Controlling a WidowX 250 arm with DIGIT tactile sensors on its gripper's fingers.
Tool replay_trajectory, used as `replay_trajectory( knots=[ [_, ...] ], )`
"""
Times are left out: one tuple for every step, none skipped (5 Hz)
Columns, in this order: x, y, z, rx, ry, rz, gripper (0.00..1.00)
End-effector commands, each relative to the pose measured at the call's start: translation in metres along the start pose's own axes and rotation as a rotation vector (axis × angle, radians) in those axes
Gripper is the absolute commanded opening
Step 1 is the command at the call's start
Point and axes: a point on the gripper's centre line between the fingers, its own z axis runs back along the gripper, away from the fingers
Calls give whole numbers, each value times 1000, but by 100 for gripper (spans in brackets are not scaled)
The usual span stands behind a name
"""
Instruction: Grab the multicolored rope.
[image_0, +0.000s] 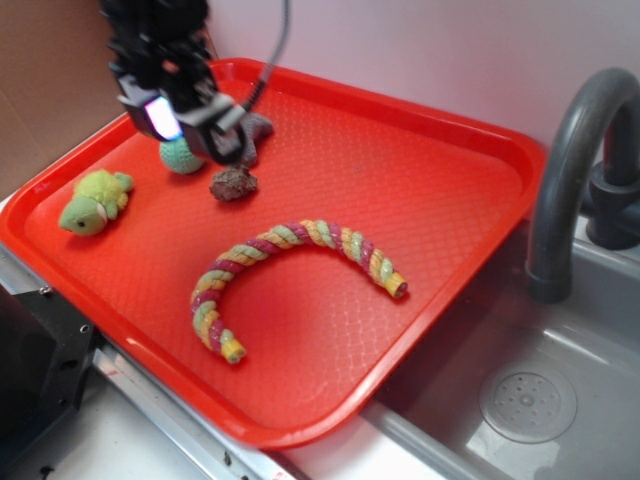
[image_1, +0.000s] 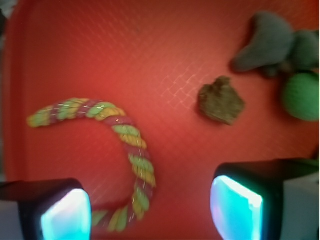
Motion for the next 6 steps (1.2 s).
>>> replay_trajectory(
  knots=[
    [12,-13,-30,14,6,-132,100],
    [11,-17,-46,3,25,-193,100],
    [13,-15,-57,11,56,-210,100],
    [18,-6,-65,28,118,-204,100],
    [21,0,-70,43,158,-197,100],
    [24,-6,-70,88,172,-192,100]
  ],
)
